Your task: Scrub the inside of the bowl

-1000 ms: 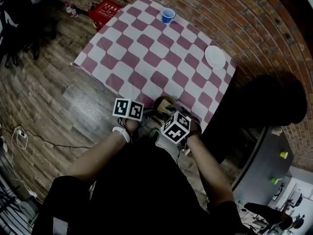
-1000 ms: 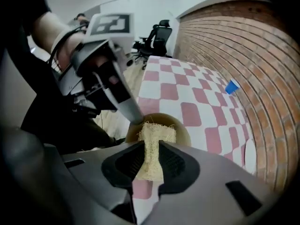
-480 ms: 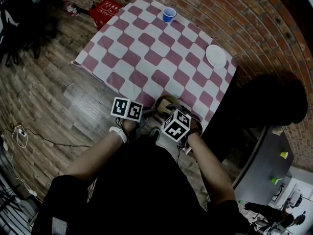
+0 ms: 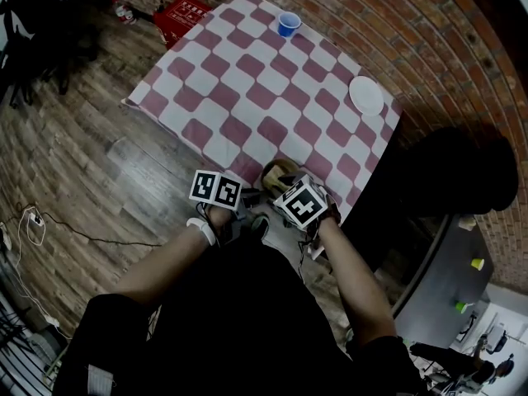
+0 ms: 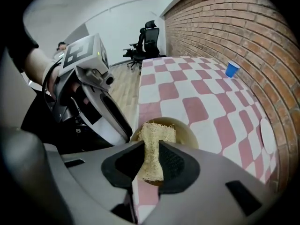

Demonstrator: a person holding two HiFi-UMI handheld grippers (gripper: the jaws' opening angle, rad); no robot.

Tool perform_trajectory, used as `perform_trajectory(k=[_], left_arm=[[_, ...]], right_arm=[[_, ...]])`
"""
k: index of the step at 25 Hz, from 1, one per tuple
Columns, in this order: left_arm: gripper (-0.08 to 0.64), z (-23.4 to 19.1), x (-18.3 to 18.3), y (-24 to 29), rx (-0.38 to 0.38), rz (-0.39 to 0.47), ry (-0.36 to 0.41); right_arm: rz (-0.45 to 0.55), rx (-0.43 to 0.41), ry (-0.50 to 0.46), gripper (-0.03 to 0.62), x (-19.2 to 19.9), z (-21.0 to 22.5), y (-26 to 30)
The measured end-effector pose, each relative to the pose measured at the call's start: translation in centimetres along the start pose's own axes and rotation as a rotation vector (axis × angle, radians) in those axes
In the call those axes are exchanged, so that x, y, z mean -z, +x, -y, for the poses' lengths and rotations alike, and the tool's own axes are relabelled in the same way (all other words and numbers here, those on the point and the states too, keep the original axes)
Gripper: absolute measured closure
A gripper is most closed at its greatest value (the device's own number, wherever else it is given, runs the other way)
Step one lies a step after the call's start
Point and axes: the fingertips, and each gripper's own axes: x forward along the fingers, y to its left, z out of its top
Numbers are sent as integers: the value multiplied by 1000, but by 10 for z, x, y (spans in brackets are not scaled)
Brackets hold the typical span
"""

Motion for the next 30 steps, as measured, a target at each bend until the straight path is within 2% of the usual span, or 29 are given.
perform_trajectory(k=[3, 6, 9, 14, 17, 20, 23, 24, 25, 26, 30], left_arm=[[422, 3, 0, 3, -1, -2, 5], [422, 2, 2, 11, -19, -31, 13], [431, -1, 6, 18, -36, -61, 10], [508, 2, -9, 12, -10, -18, -2], [523, -1, -27, 3, -17, 37, -9], [523, 2, -36, -7, -22, 60, 18], [518, 3, -29, -12, -57, 37, 65], [498, 4, -23, -12, -63, 21, 71], [434, 4, -17, -9, -65, 3, 74], [405, 5, -11, -6, -62, -14, 74], [405, 5, 1, 6, -34, -31, 31]], right_arm=[[11, 28, -9, 489, -1, 6, -5], [-24, 91, -144, 489, 1, 10, -11], [-68, 110, -280, 489, 7, 7, -8], [-114, 108, -357, 489, 16, -1, -4], [-110, 85, -316, 489, 16, -3, -2], [-69, 36, -188, 489, 11, -5, -1], [-15, 1, -53, 489, 3, -1, -2], [0, -4, -19, 489, 1, 2, -2], [13, -5, 9, 489, -2, 4, -3], [25, -5, 32, 489, -4, 6, -3], [40, -1, 49, 489, -7, 7, -5]])
